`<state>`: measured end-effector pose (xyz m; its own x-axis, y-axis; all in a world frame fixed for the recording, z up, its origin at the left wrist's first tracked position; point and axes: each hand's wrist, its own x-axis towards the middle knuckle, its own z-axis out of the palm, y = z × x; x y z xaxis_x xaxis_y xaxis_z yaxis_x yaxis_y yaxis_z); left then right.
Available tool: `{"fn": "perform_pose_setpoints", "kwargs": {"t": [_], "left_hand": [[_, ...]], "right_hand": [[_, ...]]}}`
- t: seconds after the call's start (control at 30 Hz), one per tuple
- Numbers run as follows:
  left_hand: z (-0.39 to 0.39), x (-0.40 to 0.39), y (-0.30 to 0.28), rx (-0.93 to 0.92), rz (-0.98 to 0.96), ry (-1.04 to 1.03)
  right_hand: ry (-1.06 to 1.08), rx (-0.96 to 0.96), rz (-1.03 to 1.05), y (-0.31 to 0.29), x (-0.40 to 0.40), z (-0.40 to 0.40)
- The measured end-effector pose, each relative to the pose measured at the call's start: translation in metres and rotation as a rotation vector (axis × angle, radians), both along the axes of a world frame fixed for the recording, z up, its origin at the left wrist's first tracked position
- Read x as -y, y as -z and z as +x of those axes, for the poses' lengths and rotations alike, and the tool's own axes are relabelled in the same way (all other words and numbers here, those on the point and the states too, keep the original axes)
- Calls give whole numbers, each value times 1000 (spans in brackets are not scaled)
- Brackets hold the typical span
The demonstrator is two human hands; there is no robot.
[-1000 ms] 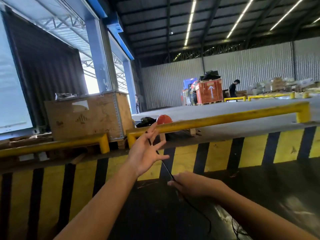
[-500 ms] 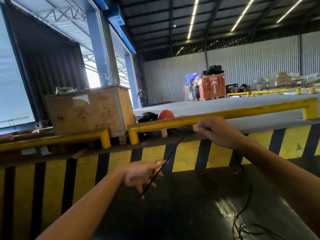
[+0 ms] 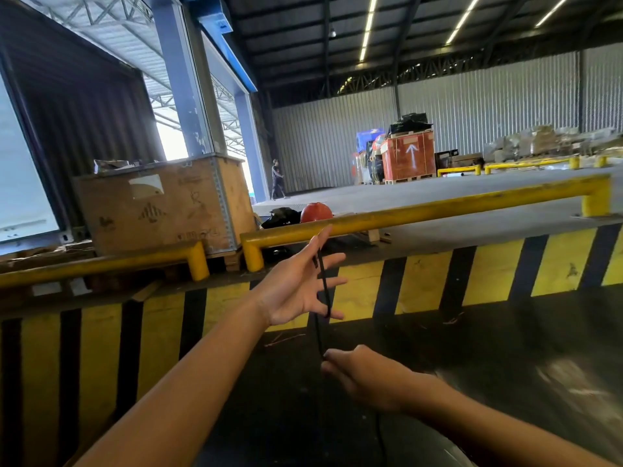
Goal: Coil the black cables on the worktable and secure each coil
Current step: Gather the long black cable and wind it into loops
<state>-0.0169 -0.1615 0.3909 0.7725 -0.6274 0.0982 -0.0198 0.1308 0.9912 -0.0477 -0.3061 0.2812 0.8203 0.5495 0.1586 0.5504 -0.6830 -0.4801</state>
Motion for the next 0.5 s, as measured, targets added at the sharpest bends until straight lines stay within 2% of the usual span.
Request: {"fn": "perform_pose_setpoints", "kwargs": {"t": [0.1, 0.2, 0.33, 0.4, 0.5], "left_hand": [[7, -5, 7, 139, 181, -229], [11, -12, 14, 258, 505, -291], [4, -11, 22, 79, 817, -31], [-4, -2, 23, -14, 816, 153], [-14, 12, 18, -88, 640, 388]], "right_hand": [[-36, 65, -60, -28, 16, -5], [43, 189, -90, -63, 49, 4], [150, 386, 21, -99, 80, 10], [216, 476, 156, -103, 84, 17], [339, 548, 300, -93, 81, 30]]}}
